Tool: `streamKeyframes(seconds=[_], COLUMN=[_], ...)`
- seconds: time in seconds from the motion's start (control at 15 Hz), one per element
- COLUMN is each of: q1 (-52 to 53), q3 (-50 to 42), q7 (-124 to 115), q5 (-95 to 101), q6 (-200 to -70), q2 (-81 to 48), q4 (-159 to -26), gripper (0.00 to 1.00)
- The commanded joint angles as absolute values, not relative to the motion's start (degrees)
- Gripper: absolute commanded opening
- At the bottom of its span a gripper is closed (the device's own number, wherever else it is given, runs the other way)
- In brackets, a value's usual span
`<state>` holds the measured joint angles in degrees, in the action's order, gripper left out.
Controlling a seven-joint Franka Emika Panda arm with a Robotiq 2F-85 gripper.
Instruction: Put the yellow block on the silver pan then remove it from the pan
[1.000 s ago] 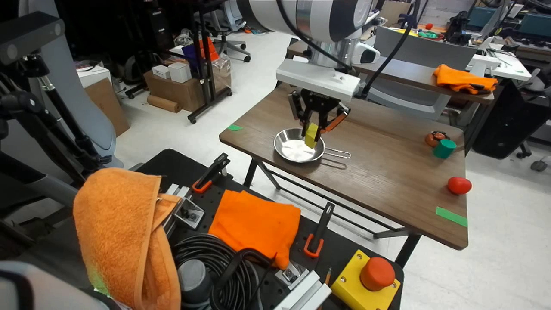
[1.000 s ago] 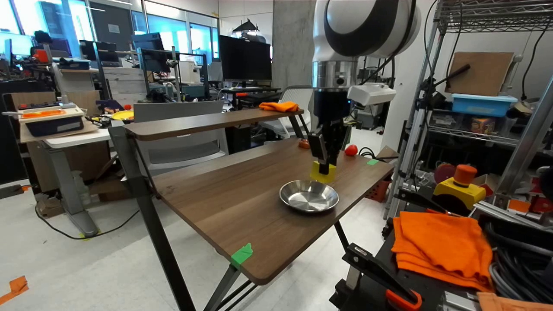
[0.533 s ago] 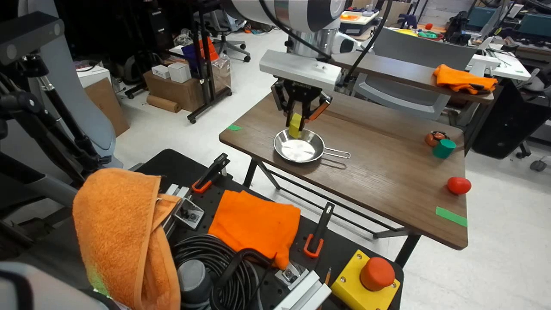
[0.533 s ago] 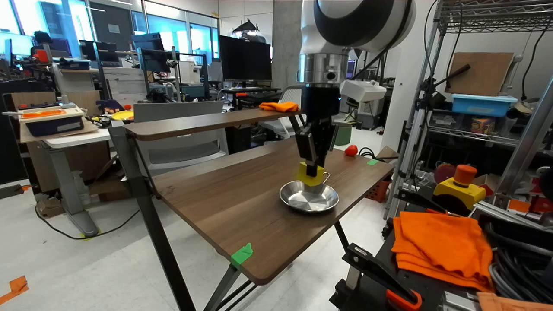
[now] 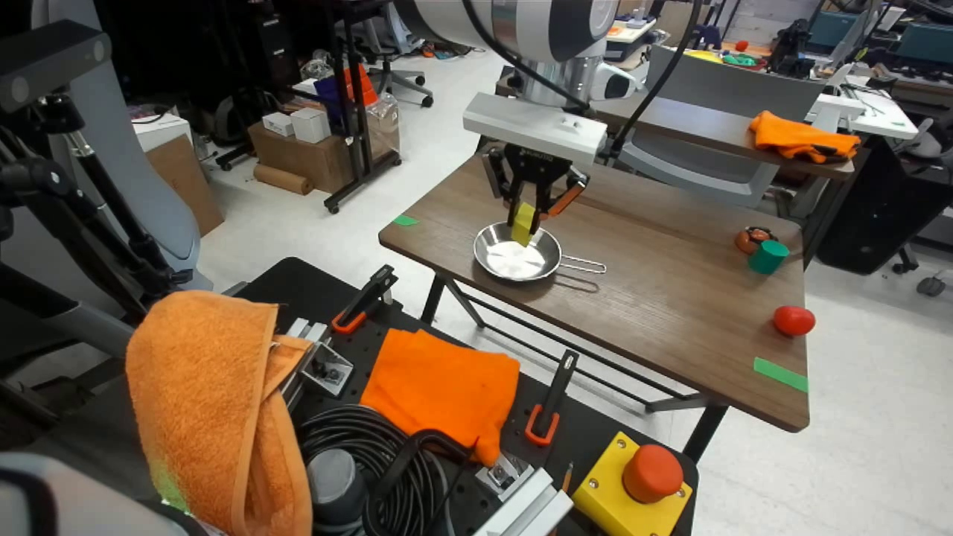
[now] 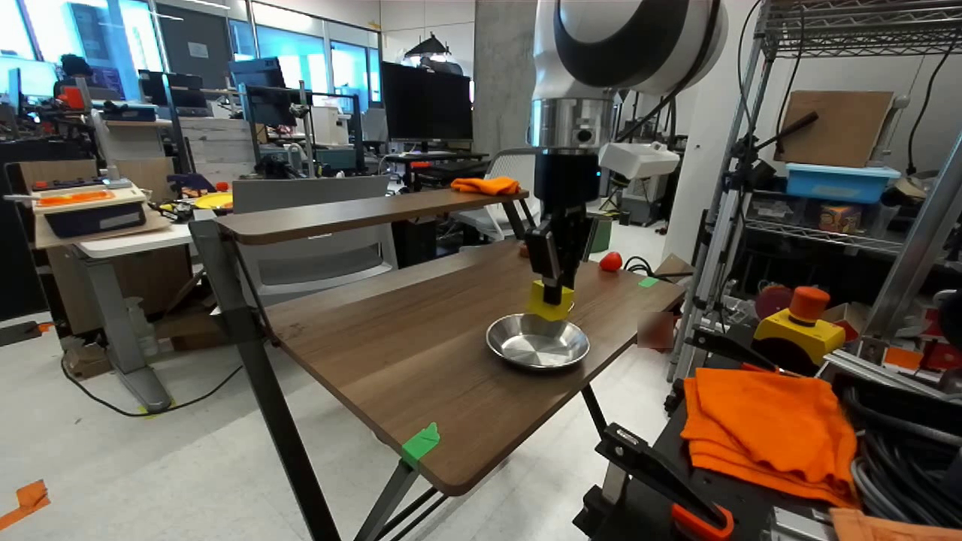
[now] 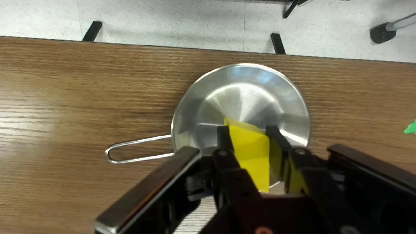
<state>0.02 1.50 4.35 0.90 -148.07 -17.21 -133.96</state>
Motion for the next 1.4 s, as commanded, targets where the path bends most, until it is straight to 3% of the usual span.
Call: streamKeyframes(seconds=[0.0, 0.67, 1.33], q1=[-0.43, -2.77, -0.16], q3=[1.22, 3.48, -0.99], q7=[5.59, 12.34, 4.20], q5=[1.24, -5.45, 4.45], q6=[-147.55, -141.48, -141.30], q2=[-17.27, -19.00, -21.76], q4=[-133.82, -131.27, -129.00], gripper=[0.08, 0.08, 0.08])
